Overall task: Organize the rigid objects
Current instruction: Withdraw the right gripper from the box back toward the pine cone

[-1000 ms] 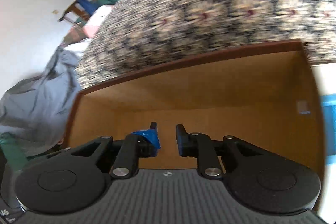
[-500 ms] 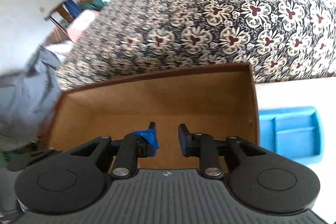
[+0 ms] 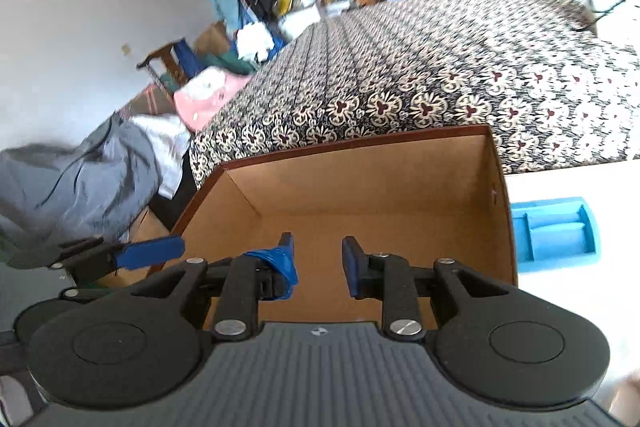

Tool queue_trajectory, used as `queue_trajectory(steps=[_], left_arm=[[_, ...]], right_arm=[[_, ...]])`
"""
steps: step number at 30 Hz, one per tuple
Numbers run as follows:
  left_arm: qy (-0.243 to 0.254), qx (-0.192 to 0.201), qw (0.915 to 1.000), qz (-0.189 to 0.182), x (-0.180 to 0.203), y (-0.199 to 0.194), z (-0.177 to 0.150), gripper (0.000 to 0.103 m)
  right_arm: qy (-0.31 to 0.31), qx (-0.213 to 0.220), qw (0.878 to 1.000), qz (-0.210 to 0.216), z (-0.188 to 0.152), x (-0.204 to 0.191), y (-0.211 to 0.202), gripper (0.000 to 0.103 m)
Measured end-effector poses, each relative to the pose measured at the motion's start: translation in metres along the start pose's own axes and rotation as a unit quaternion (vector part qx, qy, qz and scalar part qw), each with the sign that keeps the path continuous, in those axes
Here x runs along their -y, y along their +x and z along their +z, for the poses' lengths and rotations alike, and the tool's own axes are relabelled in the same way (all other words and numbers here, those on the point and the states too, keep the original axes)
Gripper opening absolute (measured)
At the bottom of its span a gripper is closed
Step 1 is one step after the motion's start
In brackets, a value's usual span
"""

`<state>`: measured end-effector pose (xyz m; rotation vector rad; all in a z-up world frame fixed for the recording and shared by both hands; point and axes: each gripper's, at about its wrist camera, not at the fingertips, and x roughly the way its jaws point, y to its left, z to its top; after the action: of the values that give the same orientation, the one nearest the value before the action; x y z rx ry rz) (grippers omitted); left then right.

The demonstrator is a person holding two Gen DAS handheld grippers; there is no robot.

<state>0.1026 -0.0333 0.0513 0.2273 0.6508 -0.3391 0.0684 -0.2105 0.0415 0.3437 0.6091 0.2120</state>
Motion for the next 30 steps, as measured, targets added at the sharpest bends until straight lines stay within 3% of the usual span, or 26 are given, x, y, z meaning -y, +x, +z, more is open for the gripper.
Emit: queue_trajectory(steps=[14, 21, 30], left_arm=[[-0.018, -0.001, 0.9988, 0.045, 0.002, -0.059, -0.058, 0.060], [-0.045, -0.032, 0.9979, 0.033, -0.006, -0.065, -0.083, 0.060], [-0.051, -0.077, 0.9946, 0.047, -0.001, -0.055, -0.104, 0.060]], right_arm=[[0.010, 0.024, 1.000, 0.018, -0.059, -0.008, -0.046, 0.013], [0.036, -0.020, 0.999, 0.027, -0.081, 0.000, -0.046, 0.013], [0.037, -0.053, 0.998, 0.017, -0.108, -0.006, -0.039, 0.013]])
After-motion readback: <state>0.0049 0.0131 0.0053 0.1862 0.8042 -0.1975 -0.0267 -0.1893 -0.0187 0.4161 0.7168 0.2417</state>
